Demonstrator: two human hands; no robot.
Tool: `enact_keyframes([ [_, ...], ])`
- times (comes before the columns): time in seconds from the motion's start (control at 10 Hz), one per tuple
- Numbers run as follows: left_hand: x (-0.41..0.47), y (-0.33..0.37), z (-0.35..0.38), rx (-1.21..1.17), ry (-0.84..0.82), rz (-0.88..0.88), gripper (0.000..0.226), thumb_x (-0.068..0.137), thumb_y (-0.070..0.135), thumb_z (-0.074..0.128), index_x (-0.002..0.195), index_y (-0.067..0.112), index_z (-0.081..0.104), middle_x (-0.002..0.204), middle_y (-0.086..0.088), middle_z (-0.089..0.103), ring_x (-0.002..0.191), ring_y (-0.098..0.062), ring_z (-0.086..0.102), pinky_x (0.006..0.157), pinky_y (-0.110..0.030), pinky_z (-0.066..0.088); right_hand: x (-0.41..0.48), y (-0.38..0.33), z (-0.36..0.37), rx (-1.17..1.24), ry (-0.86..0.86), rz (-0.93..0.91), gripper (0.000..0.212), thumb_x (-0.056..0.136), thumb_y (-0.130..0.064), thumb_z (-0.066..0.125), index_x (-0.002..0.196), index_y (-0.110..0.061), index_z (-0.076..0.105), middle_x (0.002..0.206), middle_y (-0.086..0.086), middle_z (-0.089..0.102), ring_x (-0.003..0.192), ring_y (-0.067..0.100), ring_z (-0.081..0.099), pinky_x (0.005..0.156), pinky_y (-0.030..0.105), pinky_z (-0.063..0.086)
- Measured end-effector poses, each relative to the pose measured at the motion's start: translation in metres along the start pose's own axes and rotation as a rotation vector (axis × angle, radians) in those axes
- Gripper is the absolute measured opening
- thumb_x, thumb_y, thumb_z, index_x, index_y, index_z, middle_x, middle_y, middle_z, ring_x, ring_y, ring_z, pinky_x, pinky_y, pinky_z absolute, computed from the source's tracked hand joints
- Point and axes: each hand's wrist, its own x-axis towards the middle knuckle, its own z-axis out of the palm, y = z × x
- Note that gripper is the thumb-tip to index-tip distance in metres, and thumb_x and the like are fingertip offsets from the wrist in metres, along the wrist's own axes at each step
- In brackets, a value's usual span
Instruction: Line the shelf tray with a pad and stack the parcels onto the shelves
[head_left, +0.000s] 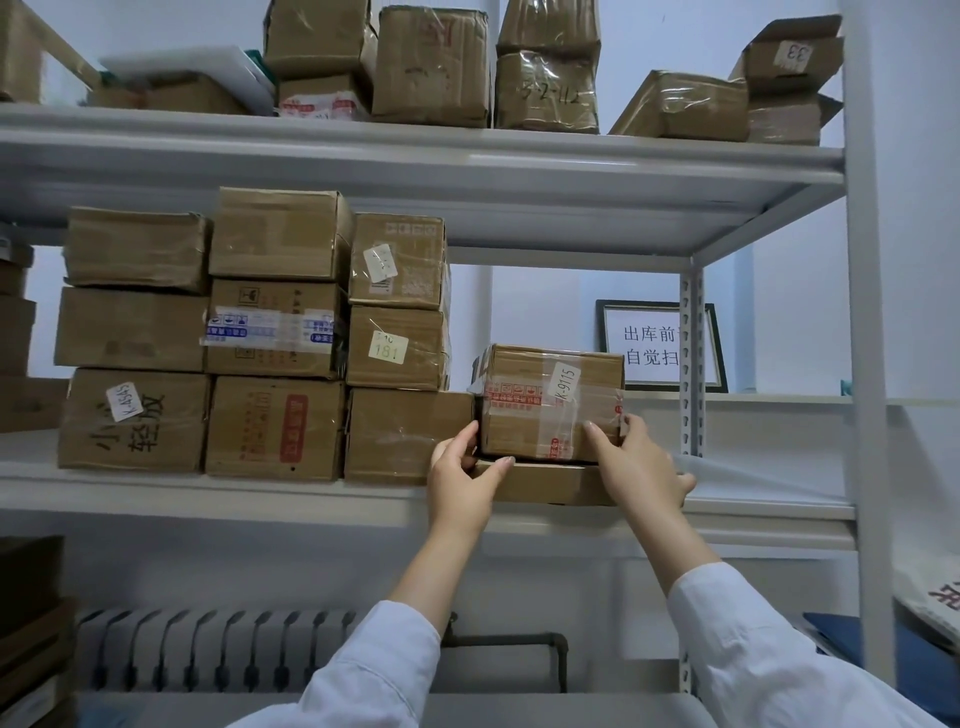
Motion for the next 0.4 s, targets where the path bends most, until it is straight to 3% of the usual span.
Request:
enact_keyframes([
  [0.2,0.006,0.000,-0.014,-0.028,0.000,-0.017,0.054,0.081,0.014,0.072,0.131,0.017,0.053,0.113,0.001,0.054,0.096,-0.011,0.053,0.087,-0.023,0.044,-0.013,-0.020,-0.001,0.019,0.104,-0.001,0.074,0.089,-0.063,0.036,0.147,-0.021,0.019,0.151,0.008,0.031,0.138,0.030,0.028,0.110,0.060,0.014],
  [0.4,0.013,-0.003,-0.038,-0.068,0.019,-0.008,0.038,0.084,0.012,0.068,0.121,0.016,0.059,0.106,-0.002,0.059,0.085,-0.007,0.055,0.079,-0.020,0.049,-0.027,-0.043,0.008,0.070,0.171,-0.034,0.074,0.090,-0.054,0.044,0.147,-0.020,0.014,0.157,0.013,0.014,0.145,0.031,0.010,0.112,0.060,0.002],
])
